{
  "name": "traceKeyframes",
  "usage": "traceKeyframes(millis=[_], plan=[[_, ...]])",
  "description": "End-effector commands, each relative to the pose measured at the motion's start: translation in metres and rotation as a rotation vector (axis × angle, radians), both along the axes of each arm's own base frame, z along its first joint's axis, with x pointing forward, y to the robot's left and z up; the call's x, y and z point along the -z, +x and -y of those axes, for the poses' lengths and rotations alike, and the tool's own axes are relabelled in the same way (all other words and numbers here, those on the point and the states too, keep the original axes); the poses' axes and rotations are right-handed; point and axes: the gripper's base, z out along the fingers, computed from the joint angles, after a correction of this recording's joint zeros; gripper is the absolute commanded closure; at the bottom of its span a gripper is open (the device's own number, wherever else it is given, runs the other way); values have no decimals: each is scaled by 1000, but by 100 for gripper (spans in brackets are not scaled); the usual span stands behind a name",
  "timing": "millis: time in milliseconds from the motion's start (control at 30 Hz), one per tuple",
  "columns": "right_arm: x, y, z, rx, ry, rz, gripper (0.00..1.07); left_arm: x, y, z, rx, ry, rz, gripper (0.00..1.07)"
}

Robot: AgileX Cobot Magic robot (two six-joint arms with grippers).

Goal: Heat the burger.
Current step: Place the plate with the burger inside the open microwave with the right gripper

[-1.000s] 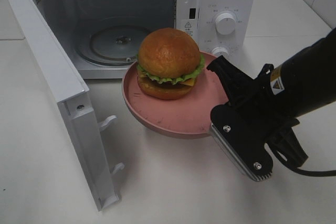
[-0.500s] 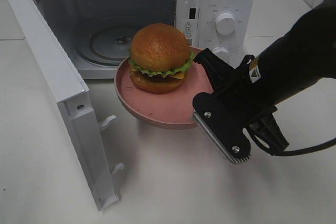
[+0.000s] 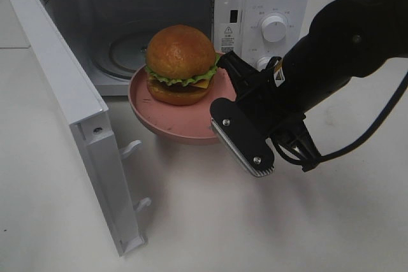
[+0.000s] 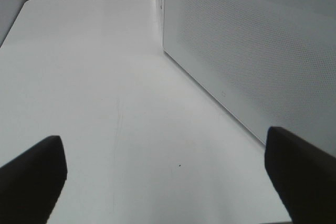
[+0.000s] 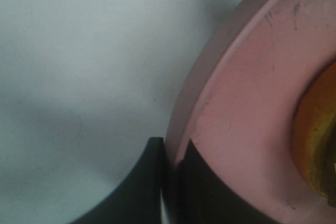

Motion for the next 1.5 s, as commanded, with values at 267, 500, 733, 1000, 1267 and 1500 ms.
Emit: traceKeyframes(millis=[267,500,733,1000,1267,1500], plan=[[-8,17,-13,5,40,47,107,0,-3,0,8,-8,36,10],[-6,26,-20,6,32,36,107,0,-3,0,8,-8,36,10],[-8,39,-30,42,57,40,107,0,-3,0,8,-8,36,10],[-4,51,-39,60,56,27,107,0,-3,0,8,-8,36,10],[-2,64,-49,81,67,23,107,0,-3,0,8,-8,36,10],[-1,77,-58,110,71,34,107,0,-3,0,8,-8,36,10]])
